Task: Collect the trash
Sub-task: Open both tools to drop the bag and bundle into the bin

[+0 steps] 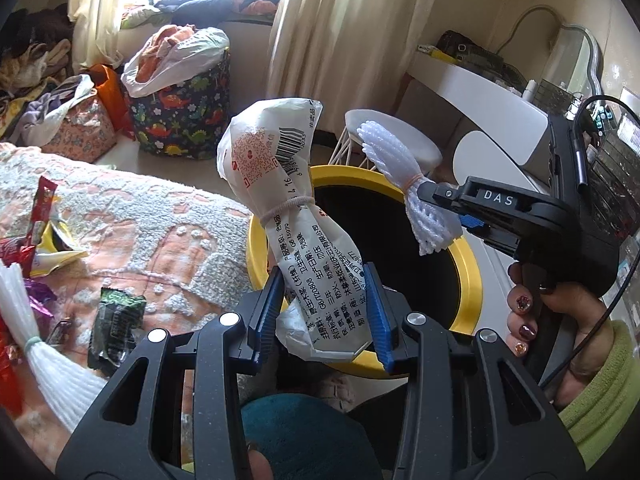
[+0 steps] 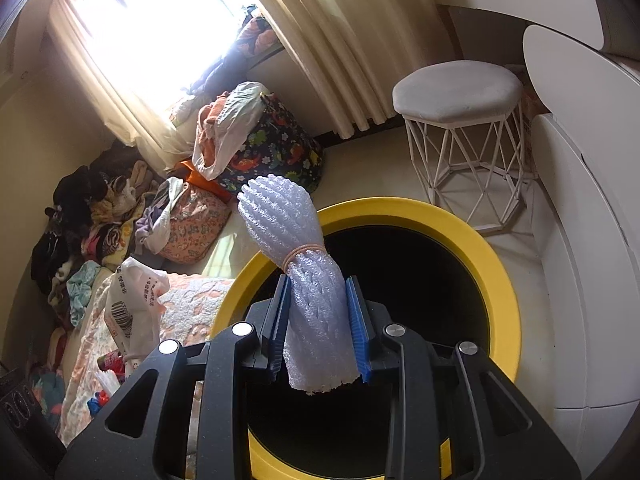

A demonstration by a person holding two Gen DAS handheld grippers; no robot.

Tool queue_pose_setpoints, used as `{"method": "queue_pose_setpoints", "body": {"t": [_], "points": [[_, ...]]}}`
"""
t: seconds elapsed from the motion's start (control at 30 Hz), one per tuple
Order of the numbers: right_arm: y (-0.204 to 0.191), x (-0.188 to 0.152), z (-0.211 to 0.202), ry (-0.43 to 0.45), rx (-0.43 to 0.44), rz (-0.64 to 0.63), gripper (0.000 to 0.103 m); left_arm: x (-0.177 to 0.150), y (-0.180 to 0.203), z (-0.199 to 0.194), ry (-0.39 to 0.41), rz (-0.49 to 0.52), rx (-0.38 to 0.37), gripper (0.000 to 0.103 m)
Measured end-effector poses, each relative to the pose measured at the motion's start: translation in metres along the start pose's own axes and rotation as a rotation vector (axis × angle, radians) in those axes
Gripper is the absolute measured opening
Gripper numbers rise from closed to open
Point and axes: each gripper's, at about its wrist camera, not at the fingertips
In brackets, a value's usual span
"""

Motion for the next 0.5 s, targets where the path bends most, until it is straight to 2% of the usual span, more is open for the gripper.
{"method": "queue_pose_setpoints", "body": {"t": [0.27,0.4,0.43,0.47,0.5], "points": [[0.015,0.001,0.005,-0.019,-0.027,0.056,0.027,-0.003,0.009,0.022,-0.050,0.009,-0.032,0.033],[0.019,0.002,0.008,-0.031,-0.018,0.078,0.033,-0.005,0.009,0.029,-0.059,0.011,-0.046,0.038],[0.020,0.002,0.008,-0.034,-0.014,0.085,0.042,-0.005,0.008,0.029,-0.048,0.011,-0.043,0.053],[0.021,0.002,0.008,-0.036,-0.009,0.092,0.052,-0.006,0.006,0.028,-0.037,0.007,-0.032,0.076],[0.022,0.002,0.008,-0.031,-0.009,0.098,0.055,-0.006,0.003,0.027,-0.029,-0.008,-0.026,0.083]]}}
Point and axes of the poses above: each gripper's, at about its wrist camera, not at the fingertips, and z roughly the way its jaws point, y to its right, x to its top, and after that the axes turned 5 degrees about -x, right-handed
